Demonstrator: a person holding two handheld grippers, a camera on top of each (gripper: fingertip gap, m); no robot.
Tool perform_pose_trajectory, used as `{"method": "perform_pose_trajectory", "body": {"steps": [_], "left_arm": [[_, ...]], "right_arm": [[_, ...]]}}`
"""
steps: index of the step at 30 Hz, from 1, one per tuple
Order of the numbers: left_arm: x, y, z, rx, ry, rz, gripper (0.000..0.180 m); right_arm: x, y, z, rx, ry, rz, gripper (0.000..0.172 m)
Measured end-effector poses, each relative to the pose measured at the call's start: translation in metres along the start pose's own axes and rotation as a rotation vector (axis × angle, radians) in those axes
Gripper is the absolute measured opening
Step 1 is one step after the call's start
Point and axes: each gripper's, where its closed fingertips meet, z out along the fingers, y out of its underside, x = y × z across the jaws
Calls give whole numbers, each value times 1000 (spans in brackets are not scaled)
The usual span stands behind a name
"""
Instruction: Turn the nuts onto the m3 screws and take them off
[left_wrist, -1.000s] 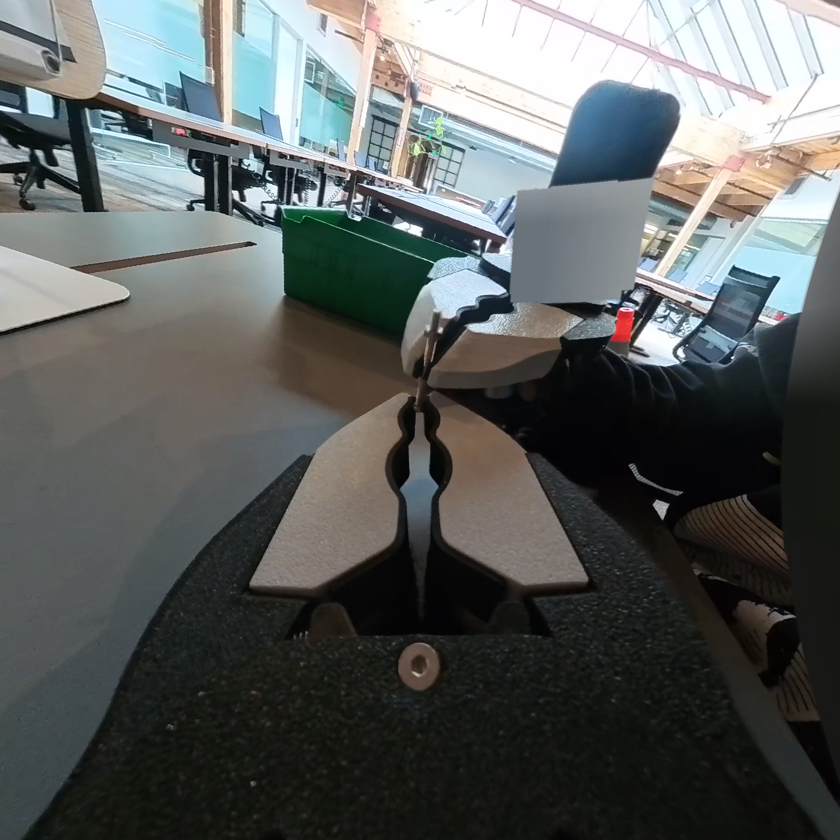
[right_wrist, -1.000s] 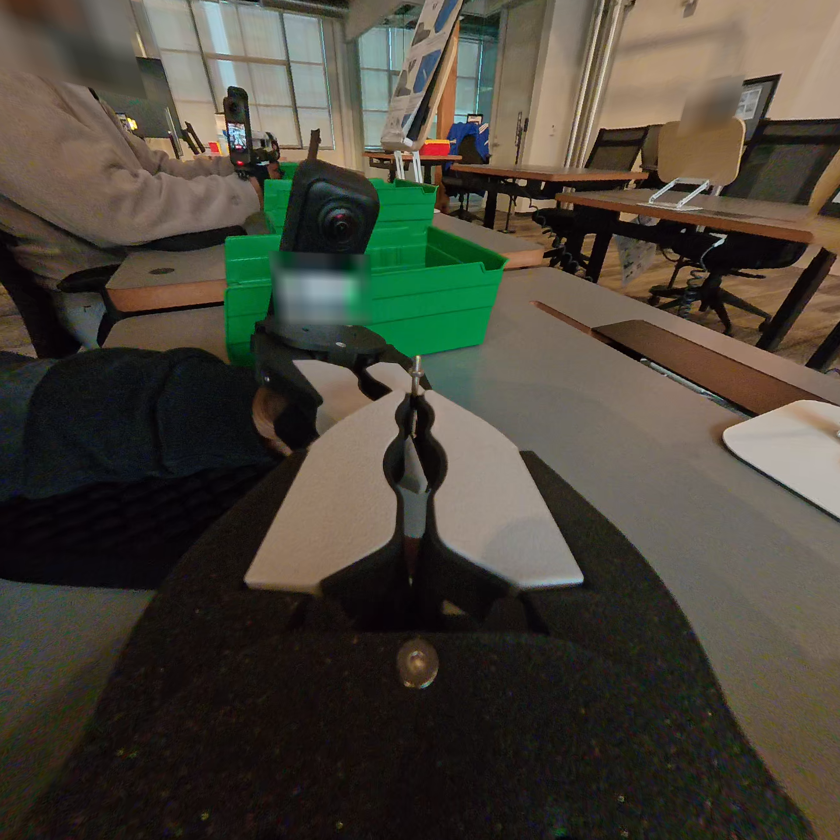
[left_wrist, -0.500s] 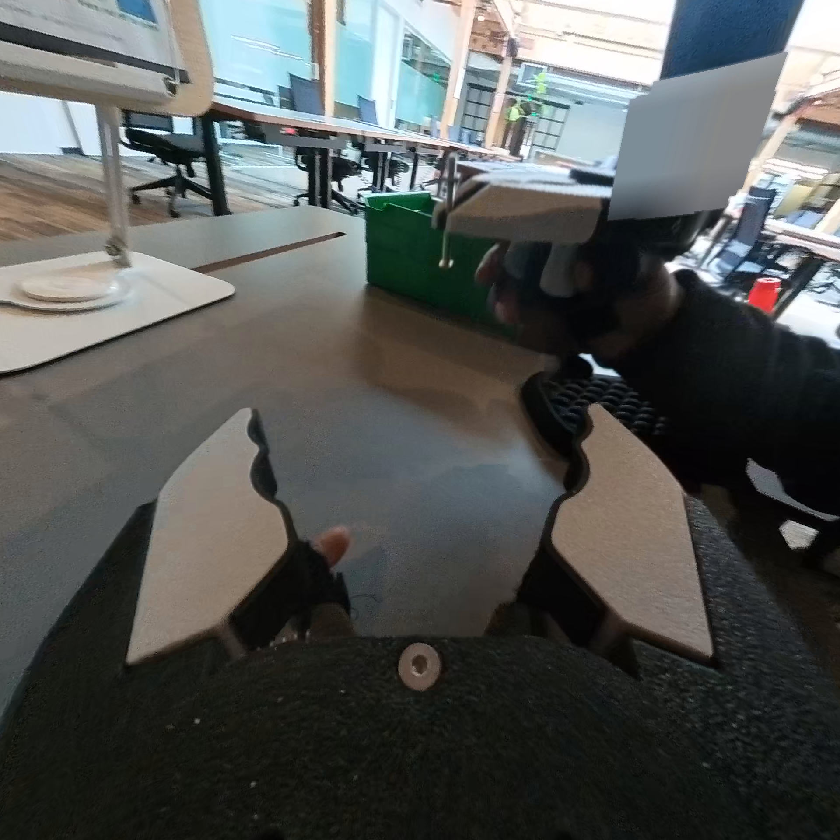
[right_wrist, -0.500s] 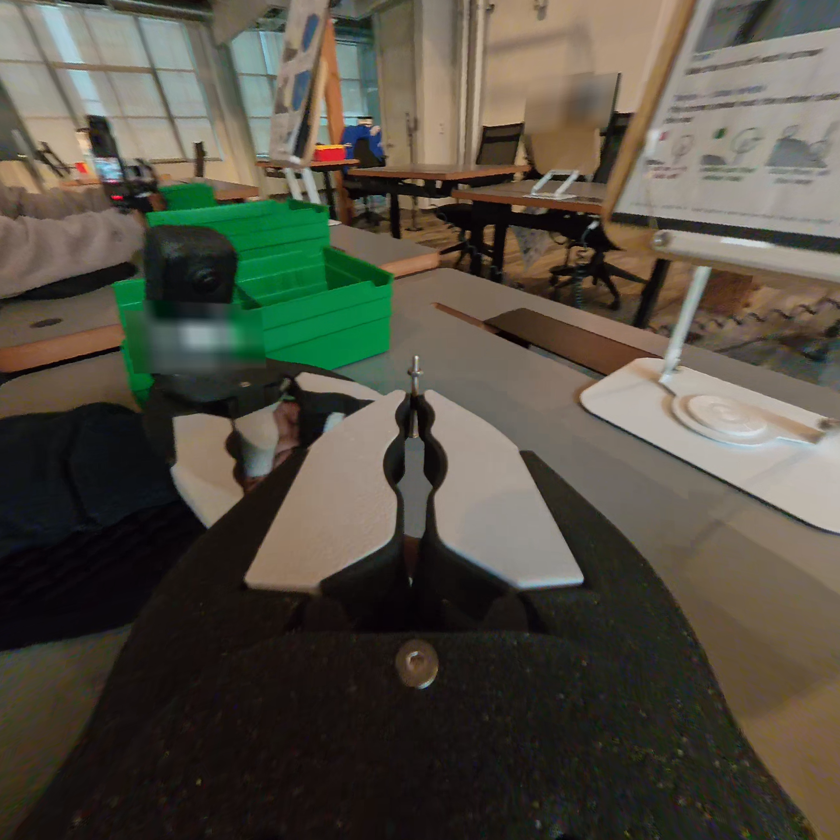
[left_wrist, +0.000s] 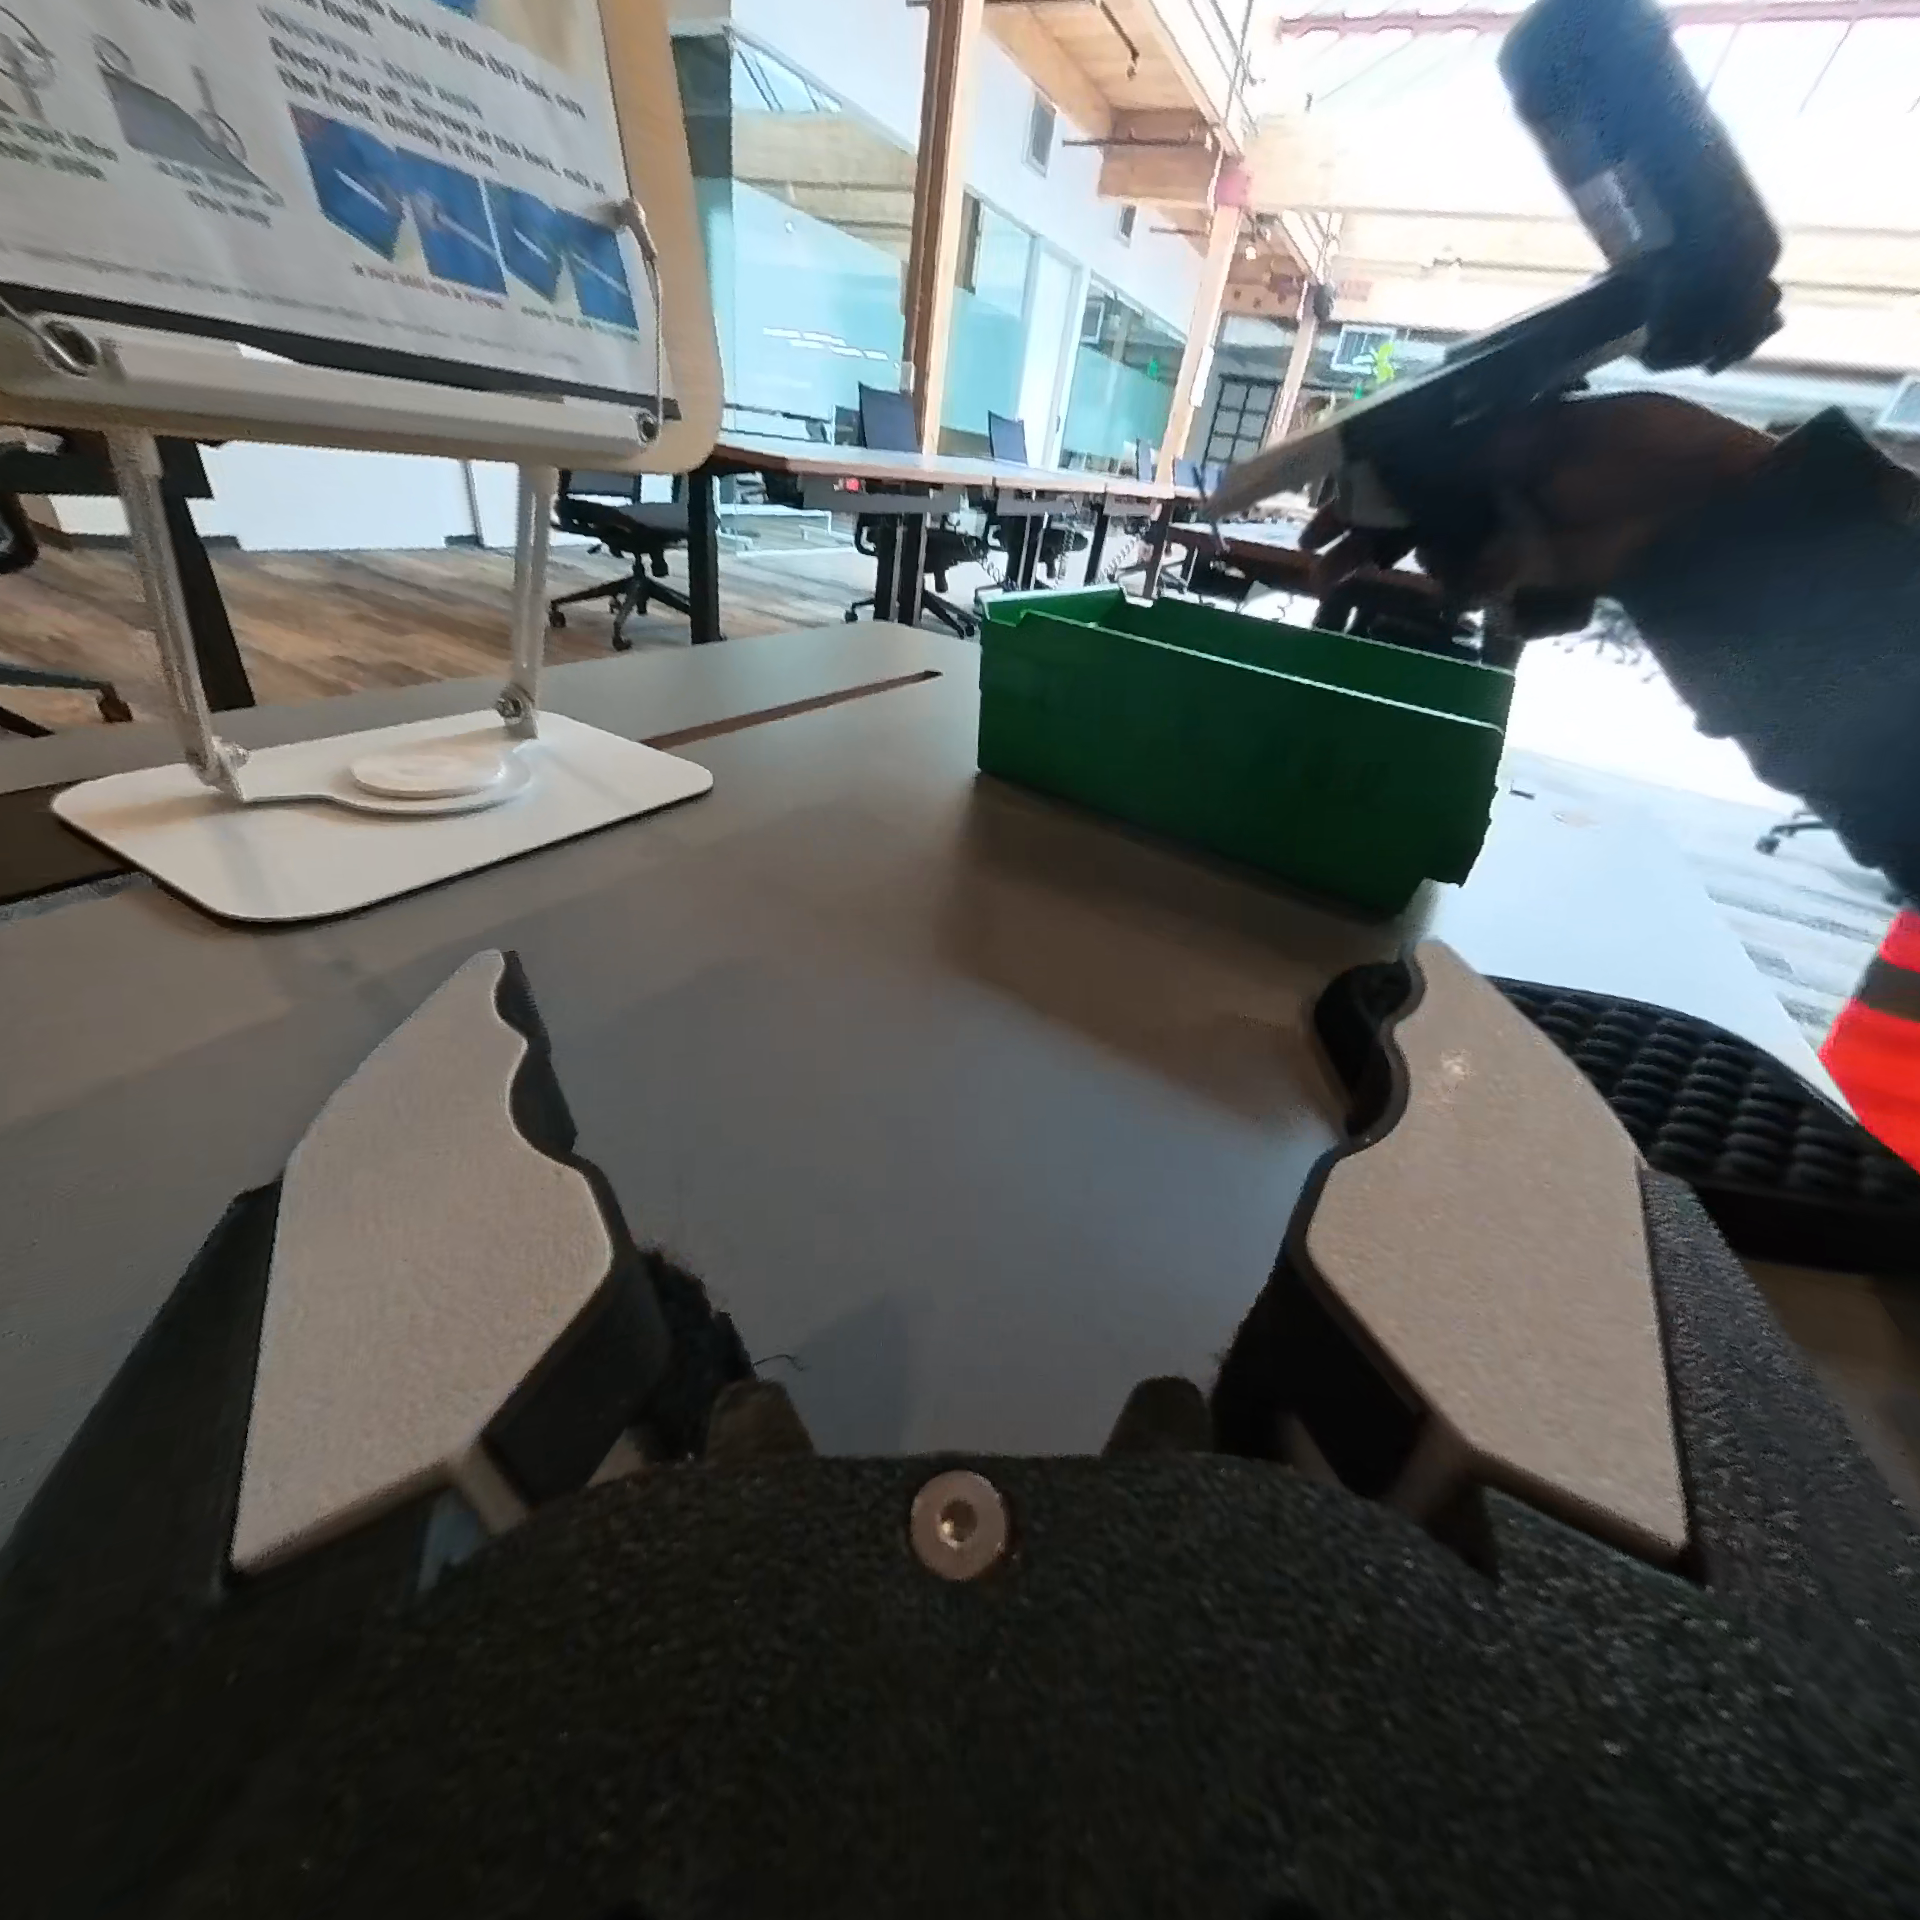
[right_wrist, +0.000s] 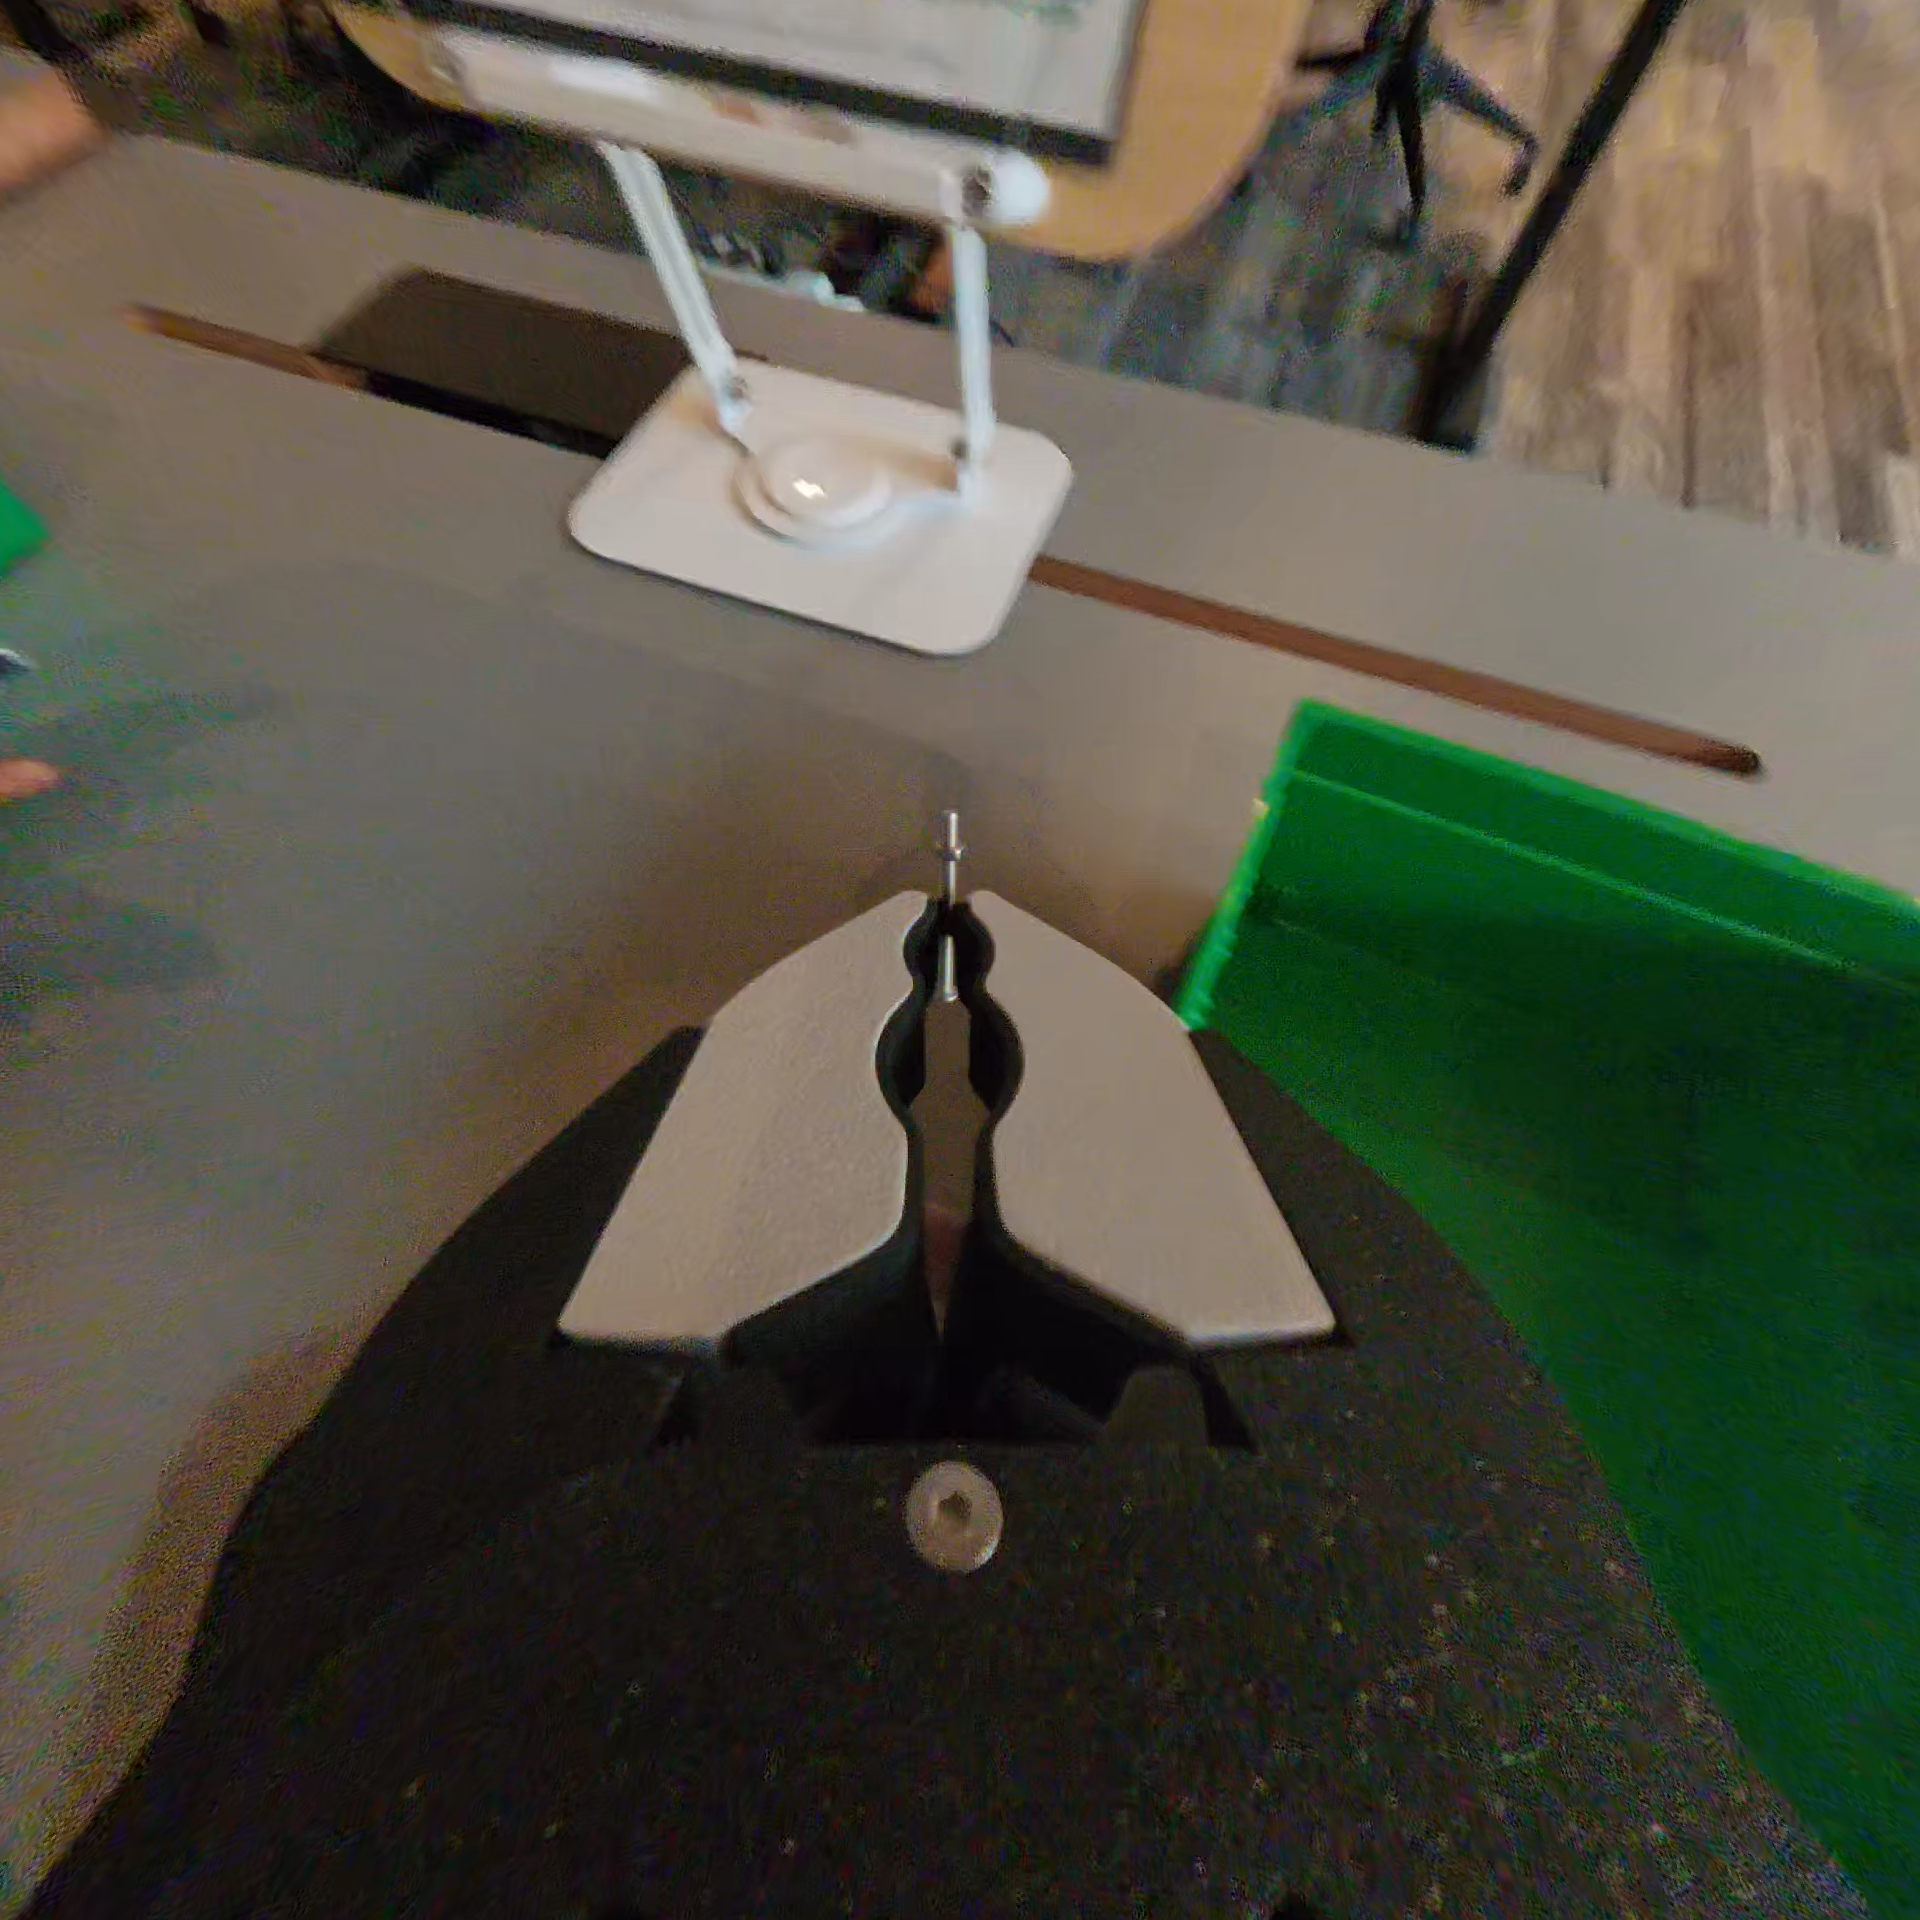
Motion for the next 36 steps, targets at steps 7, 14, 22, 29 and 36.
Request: {"method": "perform_pose_trajectory", "body": {"steps": [7,14,22,29,36], "left_arm": [[-4,-5,-3,31,-14,-18,145],[-1,-2,-1,9,0,17,145],[-2,0,-1,1,-4,32,145],[-6,0,-2,3,-24,39,145],[-7,0,-2,2,-27,35,145]], "right_arm": [[84,38,2,-218,121,103,1],[131,82,23,-460,181,173,2],[146,119,48,-663,186,215,2],[145,140,64,-765,164,230,2],[149,146,67,-777,165,242,2]]}}
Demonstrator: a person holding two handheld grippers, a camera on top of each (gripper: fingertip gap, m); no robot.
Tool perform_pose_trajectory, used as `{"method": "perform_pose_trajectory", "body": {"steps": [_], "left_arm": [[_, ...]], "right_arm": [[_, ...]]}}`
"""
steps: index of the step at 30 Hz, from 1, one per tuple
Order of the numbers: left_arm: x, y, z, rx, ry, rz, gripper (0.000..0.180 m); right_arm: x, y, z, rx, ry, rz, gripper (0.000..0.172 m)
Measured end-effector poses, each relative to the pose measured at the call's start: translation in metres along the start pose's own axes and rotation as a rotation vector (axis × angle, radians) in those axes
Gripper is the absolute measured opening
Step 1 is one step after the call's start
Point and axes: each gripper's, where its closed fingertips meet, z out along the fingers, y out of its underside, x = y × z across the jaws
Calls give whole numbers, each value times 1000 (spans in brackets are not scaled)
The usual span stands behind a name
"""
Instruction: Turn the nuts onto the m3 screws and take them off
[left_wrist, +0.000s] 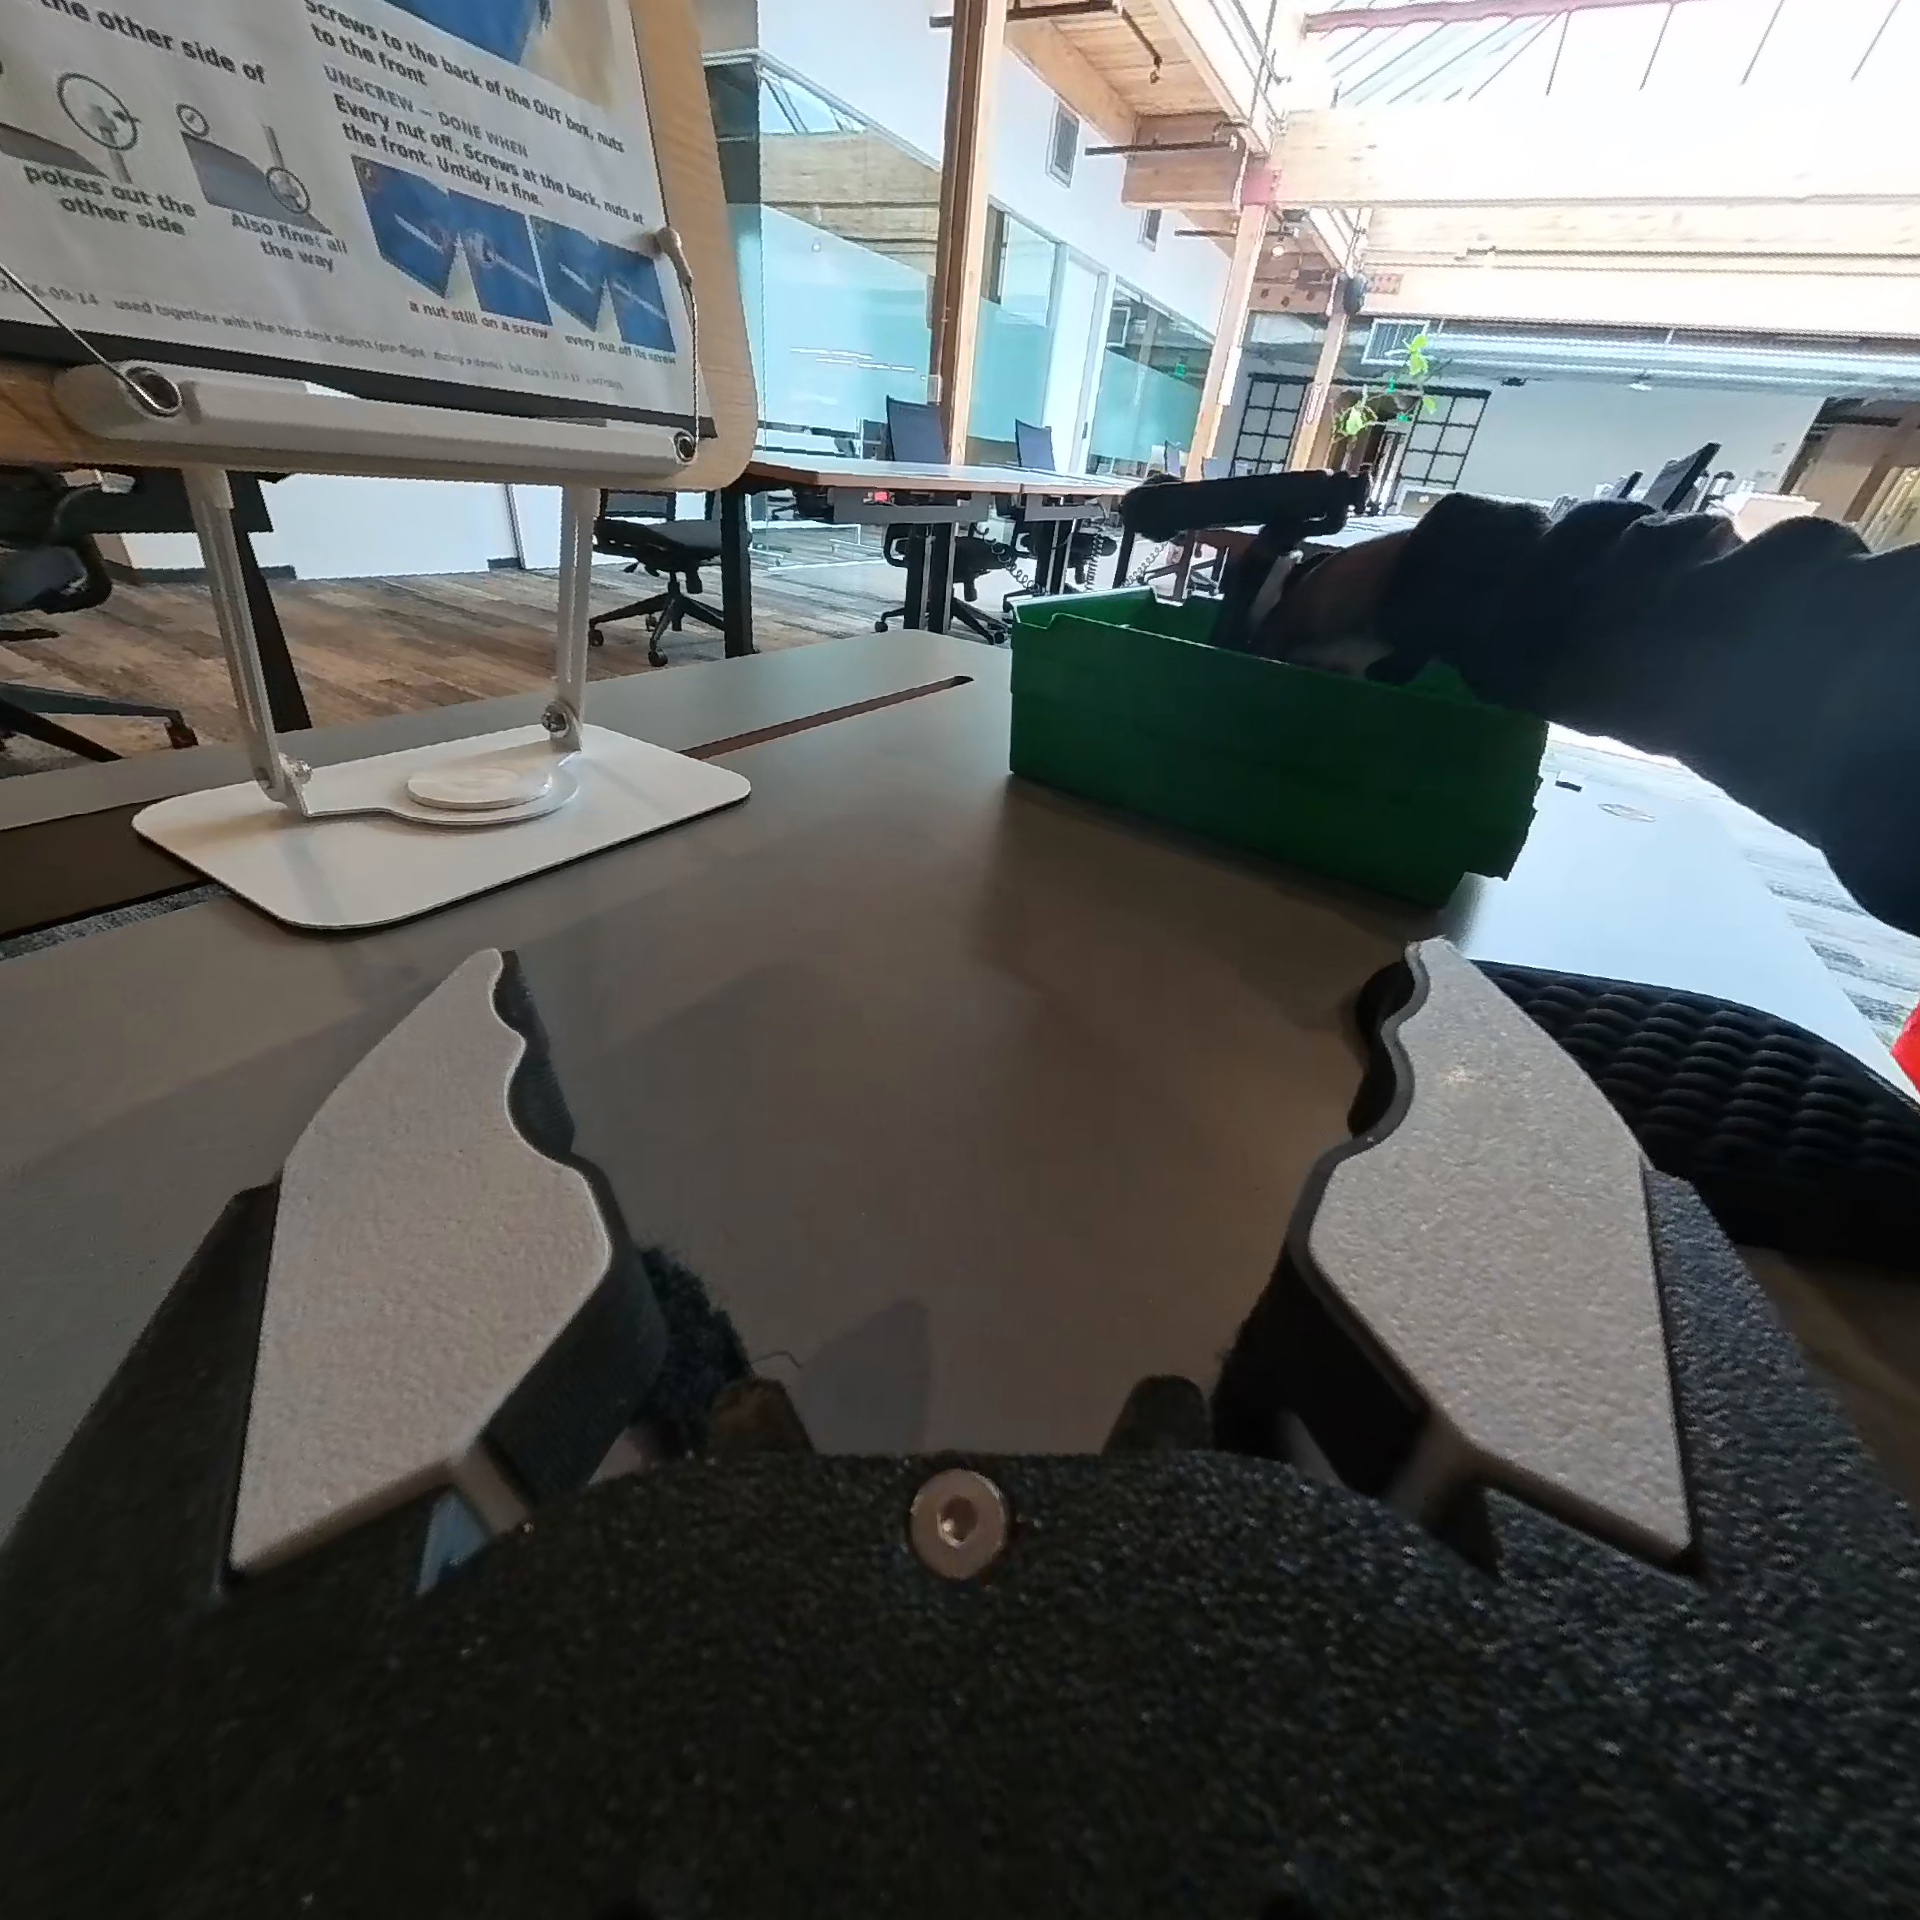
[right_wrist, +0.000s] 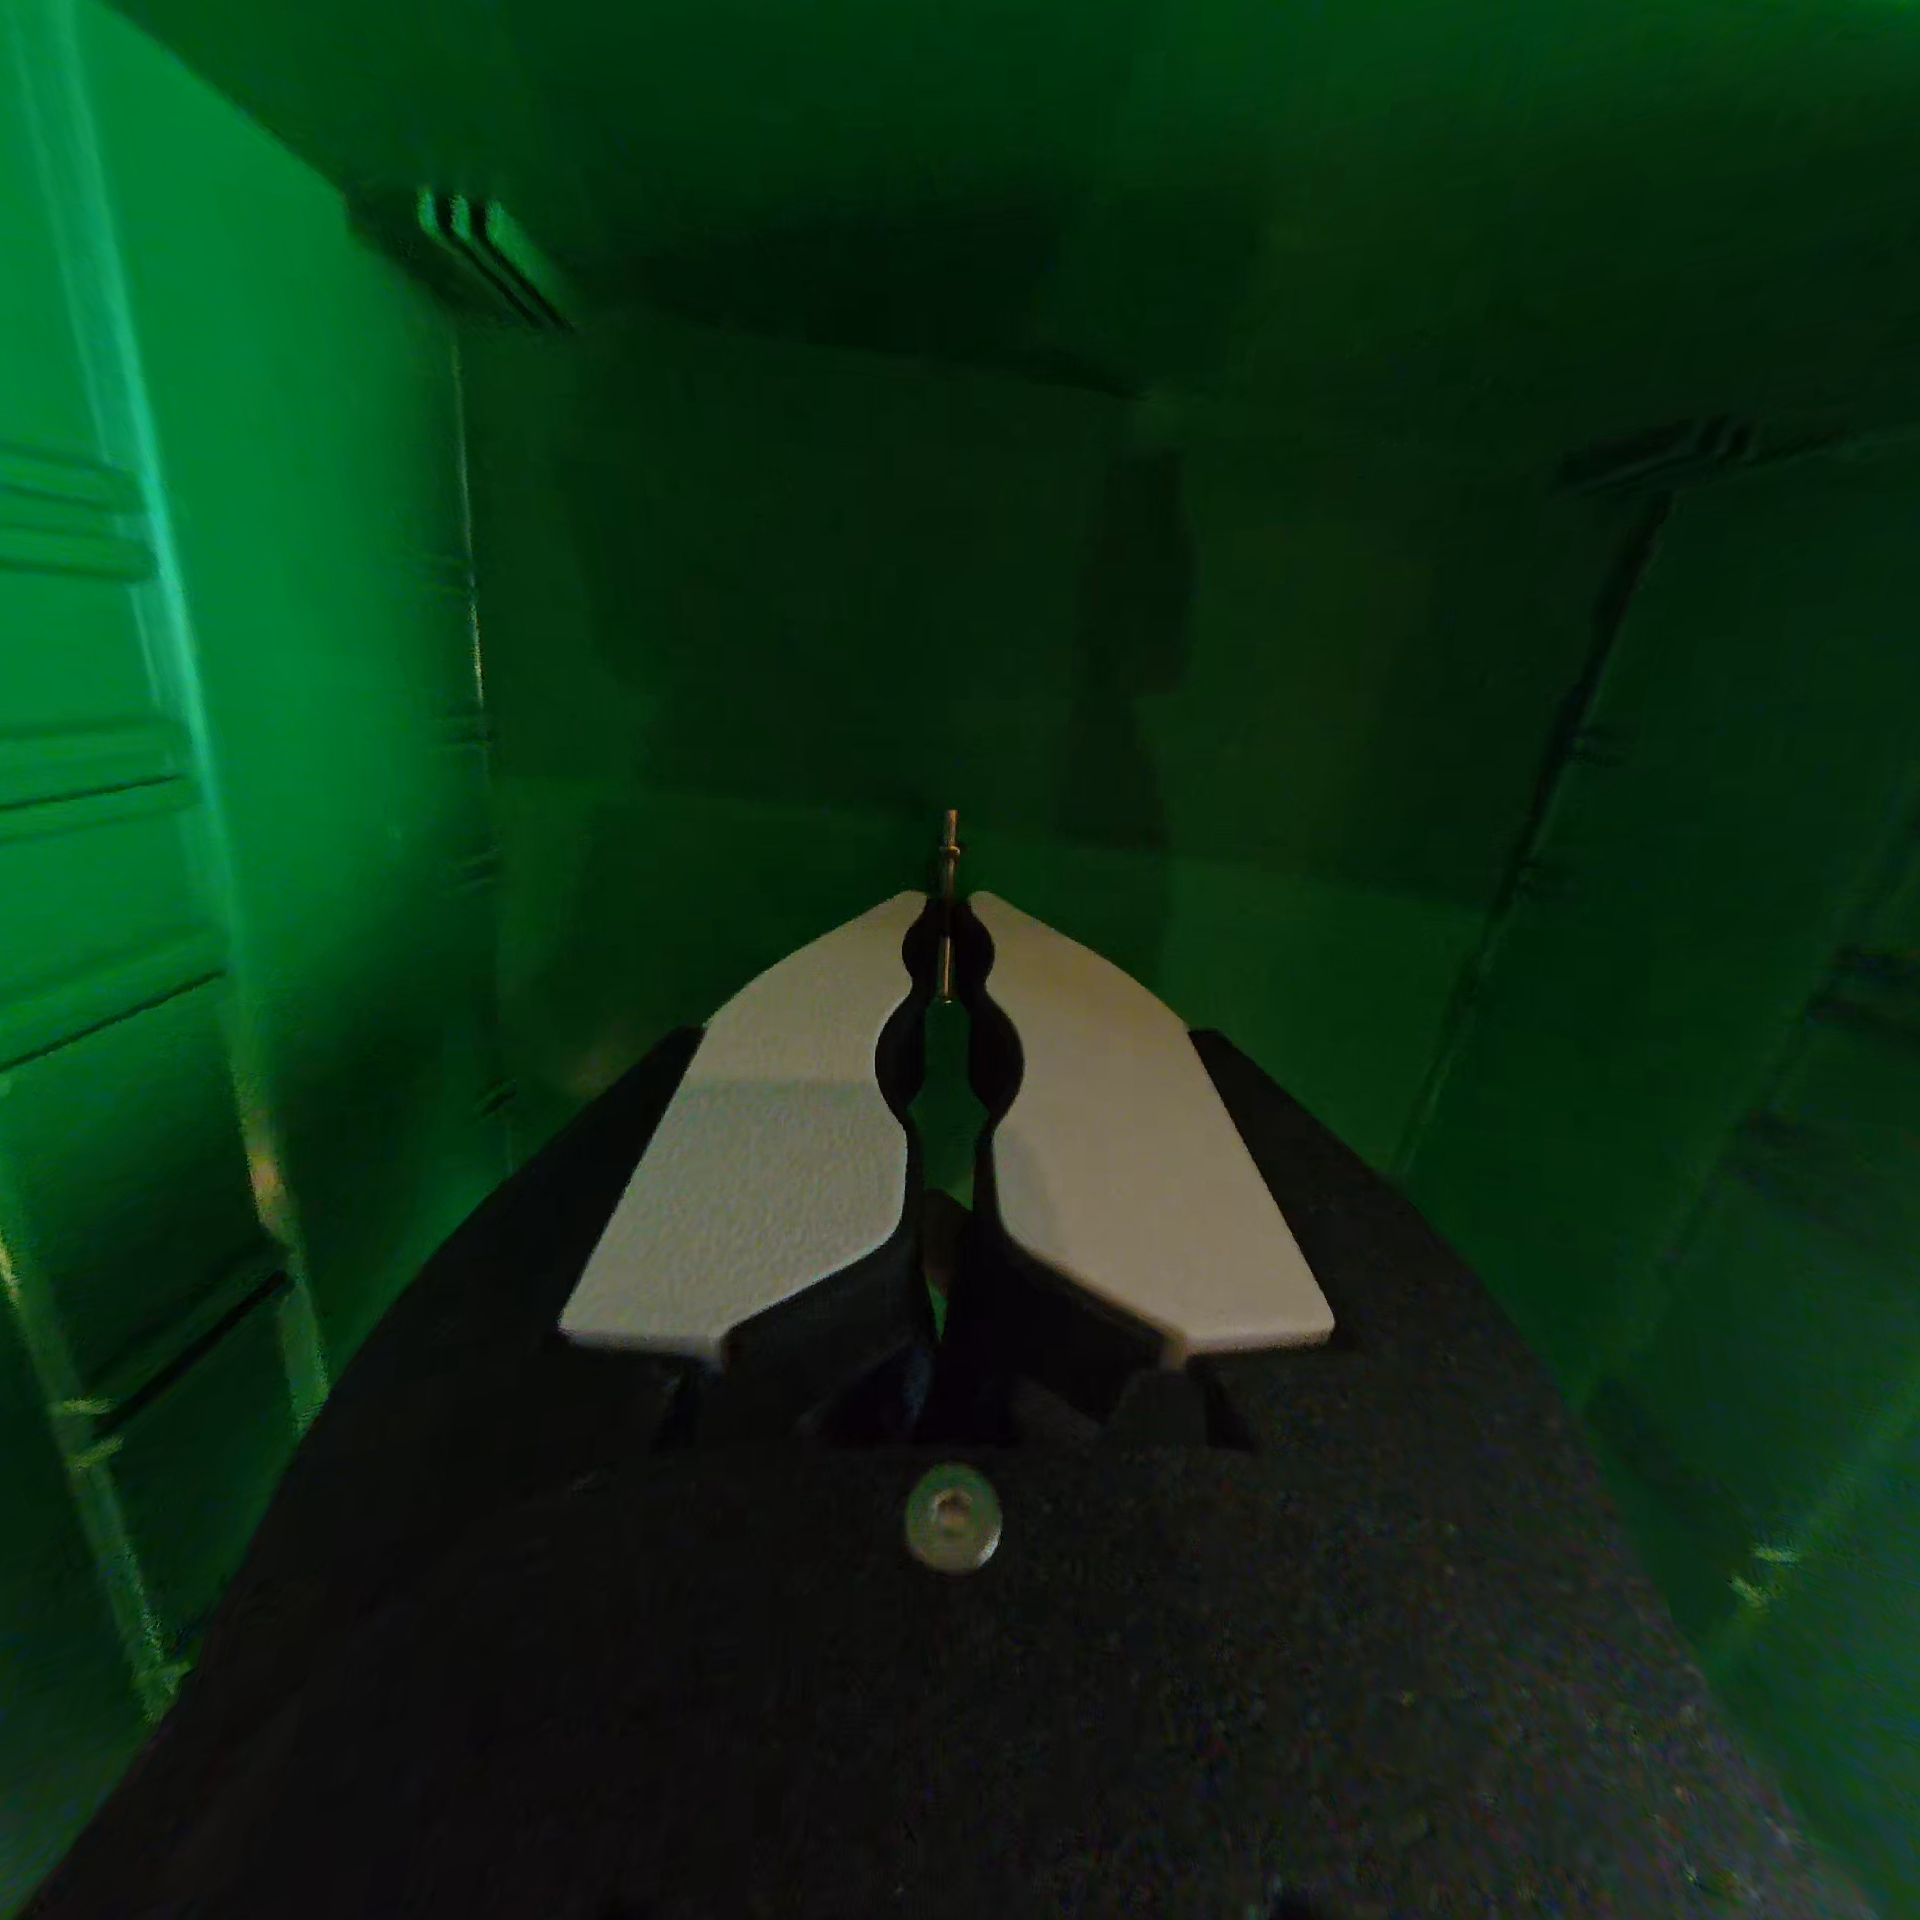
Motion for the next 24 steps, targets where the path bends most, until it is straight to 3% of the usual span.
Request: {"method": "perform_pose_trajectory", "body": {"steps": [9,15,19,24], "left_arm": [[1,1,1,-8,4,5,145],[2,3,1,-22,9,30,146],[3,4,0,-35,8,58,146],[4,2,-1,-39,2,101,145]], "right_arm": [[3,0,0,17,-2,9,5],[2,-2,-5,57,-14,10,27],[-1,-16,-34,221,38,2,32],[-30,-31,-105,598,99,-10,53]]}}
